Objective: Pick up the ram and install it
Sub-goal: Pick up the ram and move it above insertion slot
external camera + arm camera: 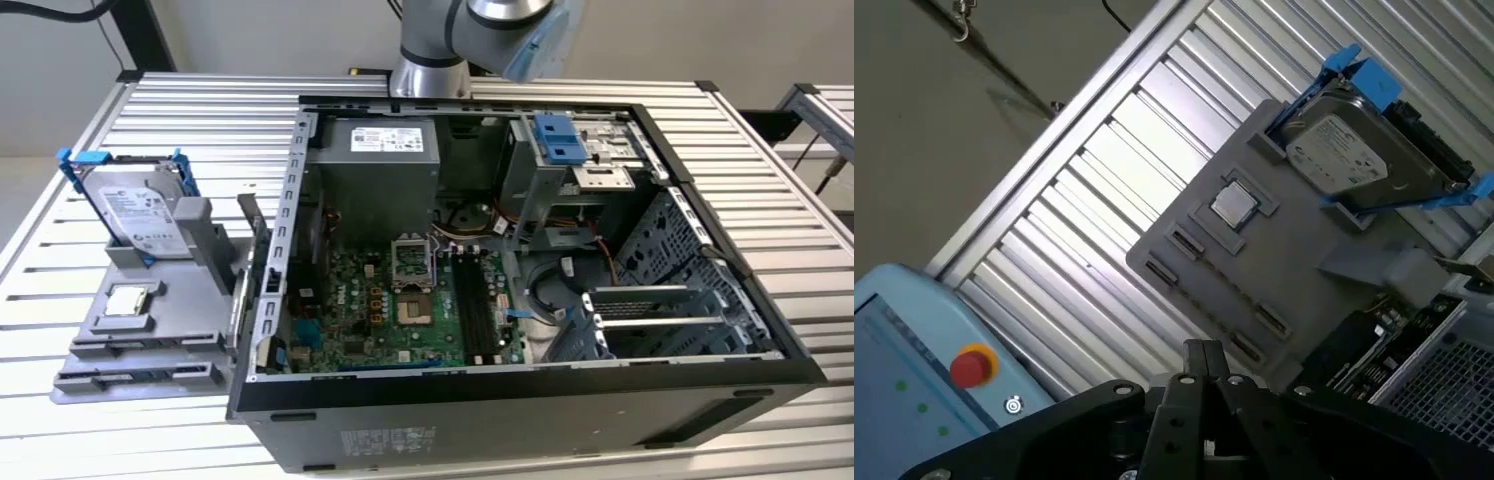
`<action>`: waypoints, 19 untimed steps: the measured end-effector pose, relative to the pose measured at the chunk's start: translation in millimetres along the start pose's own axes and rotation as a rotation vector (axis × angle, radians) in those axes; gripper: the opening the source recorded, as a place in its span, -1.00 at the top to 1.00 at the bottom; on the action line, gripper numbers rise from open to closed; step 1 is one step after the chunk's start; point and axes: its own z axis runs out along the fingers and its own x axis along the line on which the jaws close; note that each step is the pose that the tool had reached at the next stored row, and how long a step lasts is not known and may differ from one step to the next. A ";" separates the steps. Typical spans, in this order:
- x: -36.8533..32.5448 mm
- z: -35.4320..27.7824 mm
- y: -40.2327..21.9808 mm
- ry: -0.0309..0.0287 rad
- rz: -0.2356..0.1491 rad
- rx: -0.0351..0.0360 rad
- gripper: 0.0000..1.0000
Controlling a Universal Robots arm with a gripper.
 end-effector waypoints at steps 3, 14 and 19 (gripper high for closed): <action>0.0 -0.1 0.0 0.0026 -0.051 -0.0011 1.00; 0.0 -0.1 0.0 0.0122 -0.241 -0.0049 1.00; 0.0 -0.1 0.0 0.0164 -0.324 -0.0066 1.00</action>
